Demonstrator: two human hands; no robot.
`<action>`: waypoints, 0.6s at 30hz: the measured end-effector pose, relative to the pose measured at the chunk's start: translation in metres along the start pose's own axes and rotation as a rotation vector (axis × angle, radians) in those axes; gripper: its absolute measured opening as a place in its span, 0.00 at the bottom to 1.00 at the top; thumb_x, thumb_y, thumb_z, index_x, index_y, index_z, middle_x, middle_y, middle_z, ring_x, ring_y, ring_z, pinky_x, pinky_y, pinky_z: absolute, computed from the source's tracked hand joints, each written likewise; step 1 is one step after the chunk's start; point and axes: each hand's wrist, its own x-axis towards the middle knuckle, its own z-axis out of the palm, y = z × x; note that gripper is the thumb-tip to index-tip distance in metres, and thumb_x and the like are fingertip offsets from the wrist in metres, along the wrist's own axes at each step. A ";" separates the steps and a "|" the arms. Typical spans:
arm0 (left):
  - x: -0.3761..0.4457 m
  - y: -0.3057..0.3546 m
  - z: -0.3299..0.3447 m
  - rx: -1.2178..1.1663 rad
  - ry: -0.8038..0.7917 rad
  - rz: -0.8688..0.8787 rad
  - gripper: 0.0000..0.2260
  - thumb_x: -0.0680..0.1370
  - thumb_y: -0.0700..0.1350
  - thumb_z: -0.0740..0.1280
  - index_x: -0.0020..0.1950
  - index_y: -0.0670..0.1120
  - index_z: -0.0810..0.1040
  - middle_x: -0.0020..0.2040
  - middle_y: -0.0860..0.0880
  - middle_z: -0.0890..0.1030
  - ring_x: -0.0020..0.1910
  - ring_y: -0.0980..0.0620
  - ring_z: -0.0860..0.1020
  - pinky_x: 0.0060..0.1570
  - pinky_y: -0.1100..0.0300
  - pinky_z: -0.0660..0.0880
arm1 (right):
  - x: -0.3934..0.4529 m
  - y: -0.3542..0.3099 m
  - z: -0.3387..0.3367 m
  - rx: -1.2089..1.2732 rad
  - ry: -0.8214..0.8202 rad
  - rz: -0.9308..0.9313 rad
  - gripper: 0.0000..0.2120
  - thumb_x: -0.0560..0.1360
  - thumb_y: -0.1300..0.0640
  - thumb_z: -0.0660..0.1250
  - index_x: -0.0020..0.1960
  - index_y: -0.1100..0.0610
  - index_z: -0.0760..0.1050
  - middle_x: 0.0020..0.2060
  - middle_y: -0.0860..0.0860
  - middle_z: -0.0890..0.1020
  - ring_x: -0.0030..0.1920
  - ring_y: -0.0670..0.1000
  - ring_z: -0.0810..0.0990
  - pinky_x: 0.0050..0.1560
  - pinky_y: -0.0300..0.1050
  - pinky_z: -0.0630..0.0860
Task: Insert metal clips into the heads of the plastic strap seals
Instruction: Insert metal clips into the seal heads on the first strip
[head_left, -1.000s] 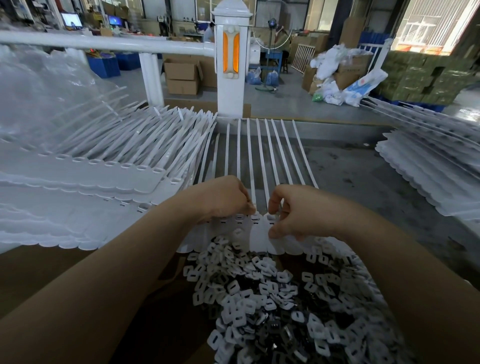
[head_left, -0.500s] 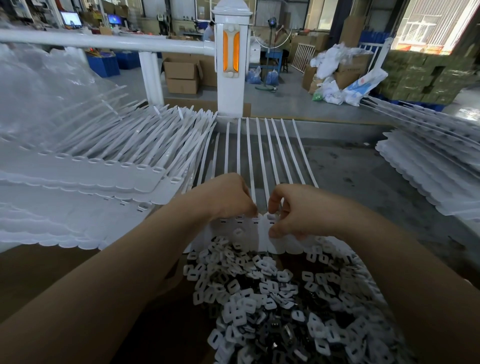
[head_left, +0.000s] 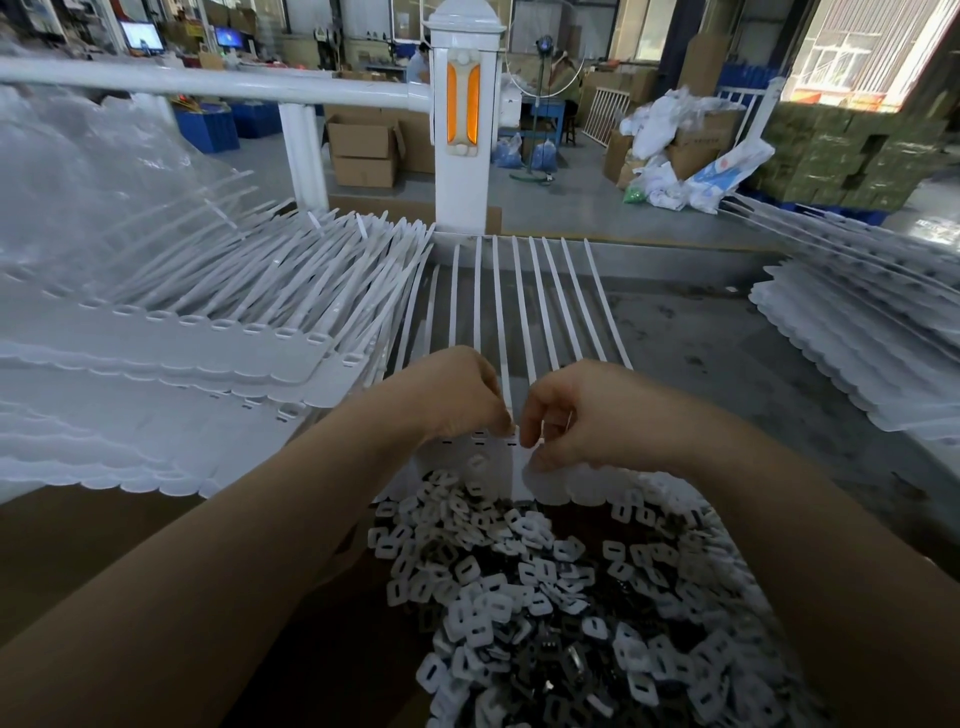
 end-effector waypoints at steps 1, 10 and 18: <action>0.001 -0.001 0.000 0.004 -0.001 0.004 0.06 0.70 0.48 0.76 0.40 0.49 0.81 0.41 0.50 0.81 0.41 0.53 0.78 0.36 0.60 0.71 | -0.001 -0.002 0.000 0.026 -0.024 -0.048 0.07 0.69 0.55 0.77 0.43 0.46 0.80 0.36 0.46 0.80 0.36 0.44 0.79 0.34 0.37 0.76; 0.007 -0.004 0.000 0.001 -0.043 0.021 0.04 0.72 0.43 0.72 0.38 0.51 0.79 0.39 0.50 0.80 0.39 0.54 0.78 0.36 0.61 0.72 | -0.016 -0.030 -0.001 0.053 -0.356 -0.339 0.06 0.72 0.56 0.75 0.46 0.46 0.82 0.42 0.40 0.83 0.41 0.37 0.79 0.46 0.35 0.77; 0.006 -0.009 0.000 -0.030 -0.022 0.061 0.05 0.72 0.48 0.74 0.40 0.49 0.81 0.40 0.50 0.82 0.40 0.53 0.79 0.39 0.59 0.75 | -0.015 -0.029 0.005 -0.088 -0.359 -0.268 0.08 0.70 0.53 0.76 0.48 0.44 0.81 0.38 0.43 0.81 0.37 0.39 0.79 0.38 0.35 0.76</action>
